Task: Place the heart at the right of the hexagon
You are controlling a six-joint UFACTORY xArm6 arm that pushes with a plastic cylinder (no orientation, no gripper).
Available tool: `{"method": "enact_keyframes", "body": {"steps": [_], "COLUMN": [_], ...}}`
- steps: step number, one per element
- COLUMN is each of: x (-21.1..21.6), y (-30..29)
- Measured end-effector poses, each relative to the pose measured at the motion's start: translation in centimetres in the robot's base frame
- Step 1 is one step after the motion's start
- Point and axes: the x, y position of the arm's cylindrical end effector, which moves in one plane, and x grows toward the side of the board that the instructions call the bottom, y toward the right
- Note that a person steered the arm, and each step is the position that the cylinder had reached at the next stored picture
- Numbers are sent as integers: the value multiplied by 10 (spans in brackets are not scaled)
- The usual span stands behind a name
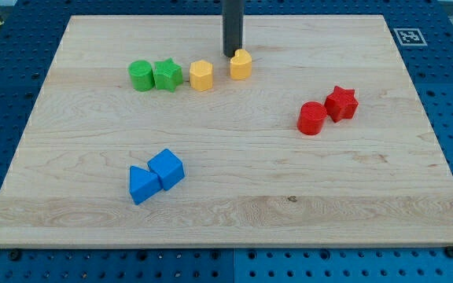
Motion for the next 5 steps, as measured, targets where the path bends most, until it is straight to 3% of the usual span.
{"method": "enact_keyframes", "body": {"steps": [2, 5], "x": [2, 4], "y": [32, 22]}}
